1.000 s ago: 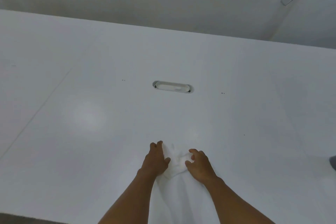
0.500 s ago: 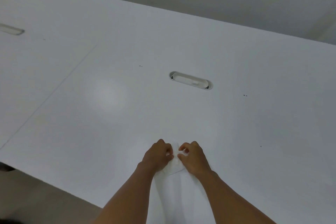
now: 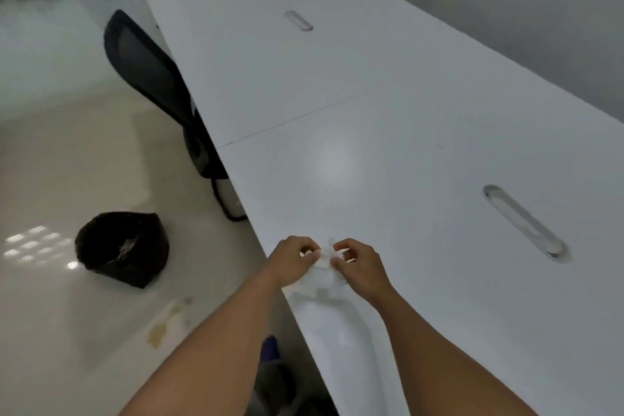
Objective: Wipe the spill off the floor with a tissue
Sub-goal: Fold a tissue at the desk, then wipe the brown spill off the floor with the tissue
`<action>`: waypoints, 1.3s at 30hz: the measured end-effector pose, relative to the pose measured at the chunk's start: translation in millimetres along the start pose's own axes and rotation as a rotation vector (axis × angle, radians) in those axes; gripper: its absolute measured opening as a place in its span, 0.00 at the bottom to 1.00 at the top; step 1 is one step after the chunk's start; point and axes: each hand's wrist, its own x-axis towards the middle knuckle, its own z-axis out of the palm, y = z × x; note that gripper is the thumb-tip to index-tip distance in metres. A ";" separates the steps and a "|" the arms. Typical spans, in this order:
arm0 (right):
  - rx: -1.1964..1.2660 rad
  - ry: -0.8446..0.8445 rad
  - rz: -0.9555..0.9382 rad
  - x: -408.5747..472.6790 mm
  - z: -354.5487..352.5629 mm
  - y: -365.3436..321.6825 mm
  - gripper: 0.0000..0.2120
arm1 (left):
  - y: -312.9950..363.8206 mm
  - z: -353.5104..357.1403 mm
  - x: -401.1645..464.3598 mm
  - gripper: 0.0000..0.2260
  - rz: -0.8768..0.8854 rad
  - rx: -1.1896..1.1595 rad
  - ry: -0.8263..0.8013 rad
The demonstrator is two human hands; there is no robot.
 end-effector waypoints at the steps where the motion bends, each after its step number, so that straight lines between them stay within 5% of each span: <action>1: -0.024 -0.054 -0.051 3.4 14.8 -12.7 0.05 | -11.8 -15.1 -10.7 0.06 -0.035 -0.030 0.052; 10: -0.174 -0.469 -0.219 7.6 176.0 -115.9 0.05 | -138.4 -125.8 -114.3 0.06 -0.217 -0.343 0.470; 14: -0.155 -0.530 -0.247 2.6 269.4 -151.7 0.14 | -211.6 -173.0 -155.7 0.08 -0.292 -0.408 0.642; 24: -0.408 -0.647 -0.337 19.0 492.1 -183.3 0.09 | -380.9 -248.7 -210.4 0.04 -0.425 -0.650 0.748; 31: -0.563 -0.783 -0.394 146.1 672.4 -51.1 0.11 | -598.9 -197.1 -108.8 0.16 -0.530 -0.659 0.802; 39: -0.627 -0.781 -0.526 313.2 866.9 188.3 0.09 | -898.0 -79.1 53.3 0.07 -0.429 -0.258 0.654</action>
